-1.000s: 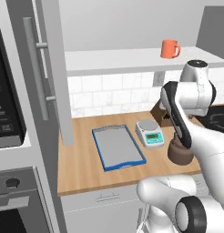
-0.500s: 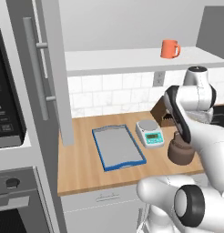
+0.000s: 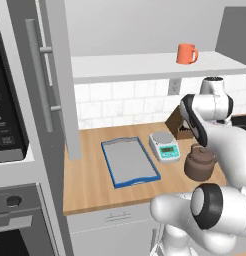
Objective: Pick the kettle from the counter and place it on the tray. Then pick the mug from the cabinet and place it on the tray. Then close the cabinet doors.
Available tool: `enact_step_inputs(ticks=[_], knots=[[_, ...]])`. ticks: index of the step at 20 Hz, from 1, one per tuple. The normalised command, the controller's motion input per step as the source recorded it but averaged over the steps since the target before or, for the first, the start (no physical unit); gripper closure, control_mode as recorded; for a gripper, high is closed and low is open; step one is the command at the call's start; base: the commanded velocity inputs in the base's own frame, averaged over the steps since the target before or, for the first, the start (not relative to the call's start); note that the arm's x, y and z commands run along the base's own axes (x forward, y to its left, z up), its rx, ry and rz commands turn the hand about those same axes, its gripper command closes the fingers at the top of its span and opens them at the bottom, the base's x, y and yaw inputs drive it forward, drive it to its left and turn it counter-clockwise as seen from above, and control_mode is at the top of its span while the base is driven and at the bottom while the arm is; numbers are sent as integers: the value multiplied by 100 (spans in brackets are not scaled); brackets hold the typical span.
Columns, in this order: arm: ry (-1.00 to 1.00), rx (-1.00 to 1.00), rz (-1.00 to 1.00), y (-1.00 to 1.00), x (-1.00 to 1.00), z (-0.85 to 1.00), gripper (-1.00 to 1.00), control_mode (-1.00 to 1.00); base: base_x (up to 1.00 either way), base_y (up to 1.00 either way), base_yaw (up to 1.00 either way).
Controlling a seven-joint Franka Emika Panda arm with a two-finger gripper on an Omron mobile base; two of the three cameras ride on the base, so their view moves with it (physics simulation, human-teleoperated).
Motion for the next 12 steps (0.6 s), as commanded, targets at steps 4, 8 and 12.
enact_step_inputs(ticks=[4,8,12], knots=[[1,5,-5,-7,7,-24,-100,-100,0,0,0],[0,7,-7,-6,3,-20,-100,-100,0,0,0],[0,7,-7,-3,10,-20,-100,-100,0,0,0]])
